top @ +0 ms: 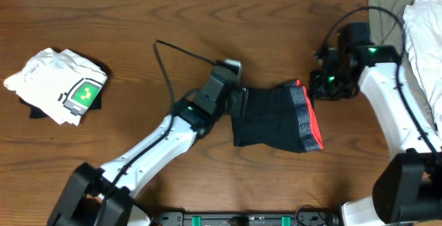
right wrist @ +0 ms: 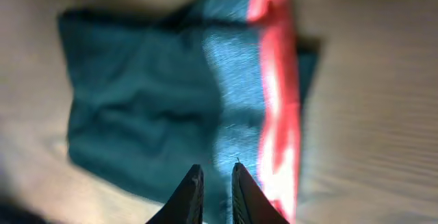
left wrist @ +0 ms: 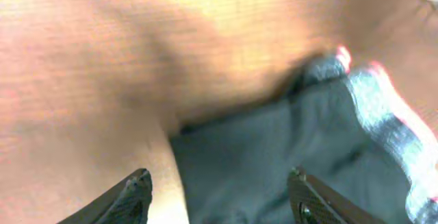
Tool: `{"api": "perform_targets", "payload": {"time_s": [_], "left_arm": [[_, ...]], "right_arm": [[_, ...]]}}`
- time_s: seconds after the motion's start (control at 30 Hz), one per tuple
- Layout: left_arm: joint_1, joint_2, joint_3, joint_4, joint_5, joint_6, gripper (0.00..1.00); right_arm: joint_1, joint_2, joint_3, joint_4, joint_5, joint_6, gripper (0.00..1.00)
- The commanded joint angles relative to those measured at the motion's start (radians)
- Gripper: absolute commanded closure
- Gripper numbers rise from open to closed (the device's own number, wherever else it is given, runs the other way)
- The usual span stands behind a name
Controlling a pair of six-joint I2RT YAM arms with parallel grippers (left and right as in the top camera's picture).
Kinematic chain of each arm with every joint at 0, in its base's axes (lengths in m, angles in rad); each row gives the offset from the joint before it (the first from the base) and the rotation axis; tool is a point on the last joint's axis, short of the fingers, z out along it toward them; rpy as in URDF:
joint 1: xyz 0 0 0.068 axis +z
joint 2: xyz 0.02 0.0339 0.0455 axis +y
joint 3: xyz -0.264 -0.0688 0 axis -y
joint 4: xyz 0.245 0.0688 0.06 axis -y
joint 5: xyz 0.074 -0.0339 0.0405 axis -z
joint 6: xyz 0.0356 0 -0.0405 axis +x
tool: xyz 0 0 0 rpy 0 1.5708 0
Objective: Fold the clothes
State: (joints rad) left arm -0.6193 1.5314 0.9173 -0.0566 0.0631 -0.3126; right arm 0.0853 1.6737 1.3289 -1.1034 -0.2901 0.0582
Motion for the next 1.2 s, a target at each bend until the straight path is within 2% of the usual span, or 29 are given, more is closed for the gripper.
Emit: {"api": "perform_targets", "payload": {"time_s": [0.0, 0.2, 0.43, 0.7, 0.97, 1.17], "left_arm": [[0.049, 0.027, 0.002, 0.037, -0.037, 0.027, 0.34], [0.128, 0.122, 0.061, 0.081, 0.167, 0.027, 0.35], [0.129, 0.245, 0.164, 0.084, 0.268, 0.027, 0.35], [0.129, 0.335, 0.182, 0.107, 0.273, 0.027, 0.34], [0.105, 0.412, 0.182, 0.101, 0.315, 0.024, 0.35], [0.083, 0.440, 0.182, -0.020, 0.309, 0.031, 0.35]], "right_arm": [[0.058, 0.014, -0.014, -0.021, -0.056, -0.022, 0.86], [0.126, 0.014, -0.080, 0.016, -0.054, 0.009, 0.86], [0.154, 0.014, -0.207, 0.100, -0.058, 0.070, 0.87], [0.167, 0.014, -0.317, 0.200, -0.046, 0.127, 0.87], [0.167, 0.014, -0.364, 0.252, 0.054, 0.219, 0.87], [0.167, 0.014, -0.365, 0.267, 0.117, 0.219, 0.85]]}}
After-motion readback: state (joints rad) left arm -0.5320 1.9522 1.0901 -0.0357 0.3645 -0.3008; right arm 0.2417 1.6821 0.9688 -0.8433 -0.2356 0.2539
